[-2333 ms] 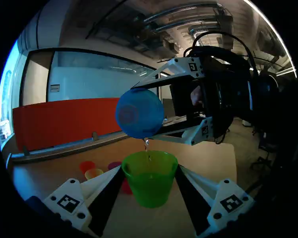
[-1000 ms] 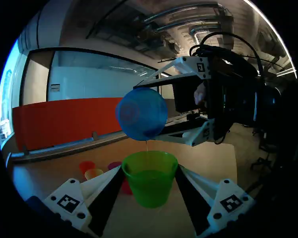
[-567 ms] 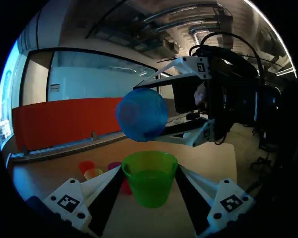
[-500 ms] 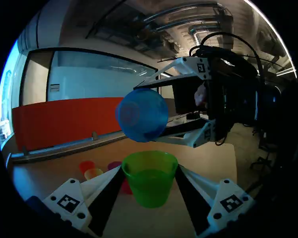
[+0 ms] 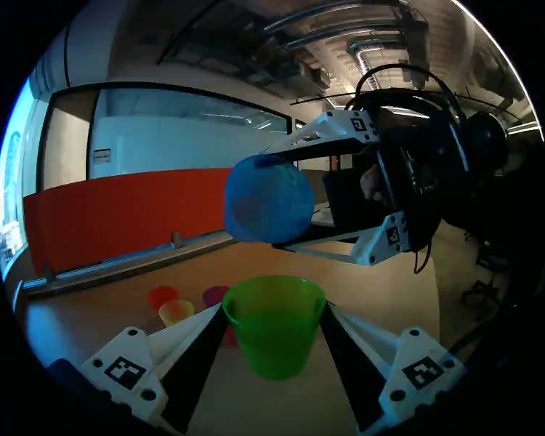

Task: Pour water

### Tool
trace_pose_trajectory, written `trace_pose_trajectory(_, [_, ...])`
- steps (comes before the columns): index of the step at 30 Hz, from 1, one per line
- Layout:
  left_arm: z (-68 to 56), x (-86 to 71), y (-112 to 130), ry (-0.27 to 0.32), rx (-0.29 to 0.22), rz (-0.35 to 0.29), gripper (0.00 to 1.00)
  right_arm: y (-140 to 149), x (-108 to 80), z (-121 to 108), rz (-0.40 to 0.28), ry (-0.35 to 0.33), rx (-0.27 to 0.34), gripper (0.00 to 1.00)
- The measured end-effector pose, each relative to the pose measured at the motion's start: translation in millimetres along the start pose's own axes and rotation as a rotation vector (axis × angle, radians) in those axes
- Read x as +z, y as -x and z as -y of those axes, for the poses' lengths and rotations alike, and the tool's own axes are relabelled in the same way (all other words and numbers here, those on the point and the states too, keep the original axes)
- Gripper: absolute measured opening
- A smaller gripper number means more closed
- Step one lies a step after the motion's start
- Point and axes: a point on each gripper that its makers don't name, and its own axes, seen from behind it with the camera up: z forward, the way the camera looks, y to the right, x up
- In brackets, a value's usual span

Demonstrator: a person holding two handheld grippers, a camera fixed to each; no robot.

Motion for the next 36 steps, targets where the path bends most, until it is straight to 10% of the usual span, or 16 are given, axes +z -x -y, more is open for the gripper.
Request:
trace_pose_trajectory(23, [28.1, 12.6, 30.1, -0.032, 0.001, 0.083, 0.87, 58.2, -3.0, 73.9, 0.135, -0.139, 0.894, 0.90])
trace_pose_trajectory(36, [43.7, 24.1, 50.3, -0.039, -0.003, 0.135, 0.87, 71.4, -7.5, 119.9, 0.208, -0.316, 1.070, 0.91])
